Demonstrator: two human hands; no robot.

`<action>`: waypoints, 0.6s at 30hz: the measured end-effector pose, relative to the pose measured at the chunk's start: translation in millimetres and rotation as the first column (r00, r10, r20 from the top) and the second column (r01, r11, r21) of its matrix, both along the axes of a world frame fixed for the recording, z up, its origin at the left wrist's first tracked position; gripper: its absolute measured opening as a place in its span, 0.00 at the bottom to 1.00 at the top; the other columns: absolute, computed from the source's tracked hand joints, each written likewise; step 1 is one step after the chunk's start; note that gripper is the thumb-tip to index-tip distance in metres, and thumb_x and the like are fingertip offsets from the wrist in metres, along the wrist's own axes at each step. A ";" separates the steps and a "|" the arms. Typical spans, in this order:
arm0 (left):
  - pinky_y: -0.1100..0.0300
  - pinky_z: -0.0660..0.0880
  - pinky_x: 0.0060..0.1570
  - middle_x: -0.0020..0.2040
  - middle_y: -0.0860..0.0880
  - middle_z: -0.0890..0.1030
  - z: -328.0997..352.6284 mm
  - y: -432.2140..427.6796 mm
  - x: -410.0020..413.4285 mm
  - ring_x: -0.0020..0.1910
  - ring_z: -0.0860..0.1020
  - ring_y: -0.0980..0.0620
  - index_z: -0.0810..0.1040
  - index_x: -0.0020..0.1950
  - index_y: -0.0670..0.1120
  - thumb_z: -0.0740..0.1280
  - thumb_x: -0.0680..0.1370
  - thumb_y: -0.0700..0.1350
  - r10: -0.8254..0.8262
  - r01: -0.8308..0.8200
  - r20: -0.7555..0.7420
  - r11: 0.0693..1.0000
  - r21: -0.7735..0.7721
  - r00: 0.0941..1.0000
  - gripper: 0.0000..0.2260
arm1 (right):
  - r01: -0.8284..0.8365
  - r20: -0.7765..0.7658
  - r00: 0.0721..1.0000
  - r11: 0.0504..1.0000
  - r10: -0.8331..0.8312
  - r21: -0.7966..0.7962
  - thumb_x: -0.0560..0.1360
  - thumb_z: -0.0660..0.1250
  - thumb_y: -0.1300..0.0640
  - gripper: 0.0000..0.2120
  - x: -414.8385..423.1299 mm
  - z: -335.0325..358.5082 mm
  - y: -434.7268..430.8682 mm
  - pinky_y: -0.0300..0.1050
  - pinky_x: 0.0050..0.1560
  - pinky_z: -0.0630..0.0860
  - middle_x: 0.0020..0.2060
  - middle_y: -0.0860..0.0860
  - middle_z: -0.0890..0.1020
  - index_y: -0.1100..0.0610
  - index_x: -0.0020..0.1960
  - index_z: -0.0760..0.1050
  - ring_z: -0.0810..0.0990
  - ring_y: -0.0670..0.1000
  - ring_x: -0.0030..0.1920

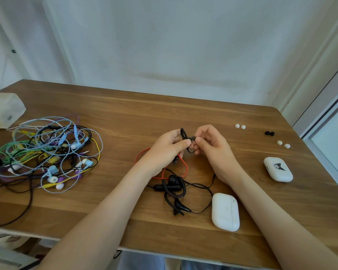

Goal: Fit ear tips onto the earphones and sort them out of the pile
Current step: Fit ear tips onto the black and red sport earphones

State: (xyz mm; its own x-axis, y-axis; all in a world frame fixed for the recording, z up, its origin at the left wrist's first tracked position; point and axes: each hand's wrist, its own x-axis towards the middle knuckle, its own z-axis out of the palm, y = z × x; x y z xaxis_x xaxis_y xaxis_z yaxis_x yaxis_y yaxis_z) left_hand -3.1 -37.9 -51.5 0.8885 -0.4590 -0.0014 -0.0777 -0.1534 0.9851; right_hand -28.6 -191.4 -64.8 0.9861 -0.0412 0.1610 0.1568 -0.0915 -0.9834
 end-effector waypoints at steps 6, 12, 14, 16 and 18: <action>0.67 0.68 0.29 0.29 0.59 0.75 0.9 1.8 0.4 0.29 0.70 0.58 0.74 0.52 0.56 0.61 0.82 0.42 -0.040 0.039 -0.011 0.999 -0.026 0.999 0.08 | -0.012 -0.019 1.000 0.998 0.013 0.061 0.79 0.60 0.69 0.08 2.2 -1.0 -2.0 0.38 0.39 0.76 0.36 0.52 0.80 0.58 0.49 0.73 0.78 0.46 0.38; 0.68 0.68 0.28 0.30 0.59 0.77 2.8 1.2 -1.0 0.28 0.71 0.60 0.73 0.50 0.59 0.61 0.81 0.41 -0.038 0.038 -0.020 0.999 -0.030 0.999 0.10 | -0.002 -0.085 0.996 0.994 0.011 0.109 0.79 0.59 0.69 0.08 5.0 -2.2 -2.1 0.38 0.37 0.76 0.34 0.51 0.81 0.60 0.48 0.75 0.78 0.46 0.36; 0.68 0.67 0.28 0.29 0.59 0.77 2.2 1.4 0.0 0.27 0.70 0.60 0.73 0.50 0.58 0.61 0.81 0.41 -0.041 0.040 -0.024 0.999 -0.034 0.999 0.10 | -0.032 -0.123 0.991 0.990 0.050 0.139 0.79 0.59 0.69 0.08 5.6 -0.8 -3.3 0.37 0.36 0.75 0.34 0.51 0.80 0.61 0.47 0.75 0.77 0.46 0.35; 0.68 0.67 0.27 0.29 0.58 0.77 1.2 1.7 1.5 0.27 0.70 0.61 0.74 0.55 0.54 0.62 0.81 0.42 -0.040 0.038 -0.043 0.998 -0.040 0.998 0.08 | -0.059 -0.150 0.985 0.988 0.081 0.142 0.79 0.59 0.68 0.08 6.0 0.2 -3.5 0.37 0.34 0.75 0.34 0.51 0.80 0.61 0.46 0.75 0.76 0.46 0.34; 0.68 0.67 0.27 0.29 0.59 0.77 1.2 1.9 2.5 0.27 0.71 0.61 0.71 0.63 0.49 0.62 0.81 0.42 -0.042 0.040 -0.060 0.998 -0.039 0.997 0.11 | -0.083 -0.156 0.982 0.986 0.105 0.143 0.79 0.59 0.67 0.08 6.3 1.1 -3.2 0.37 0.34 0.74 0.33 0.50 0.79 0.60 0.45 0.75 0.76 0.46 0.34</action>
State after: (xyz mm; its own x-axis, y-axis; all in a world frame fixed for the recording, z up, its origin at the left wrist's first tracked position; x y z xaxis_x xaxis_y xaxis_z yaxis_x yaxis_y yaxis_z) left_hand -0.6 -36.0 -50.3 0.8678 -0.4955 -0.0369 -0.0227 -0.1137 0.9933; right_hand -22.2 -194.6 -63.7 0.9991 0.0425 -0.0025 -0.0047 0.0520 -0.9986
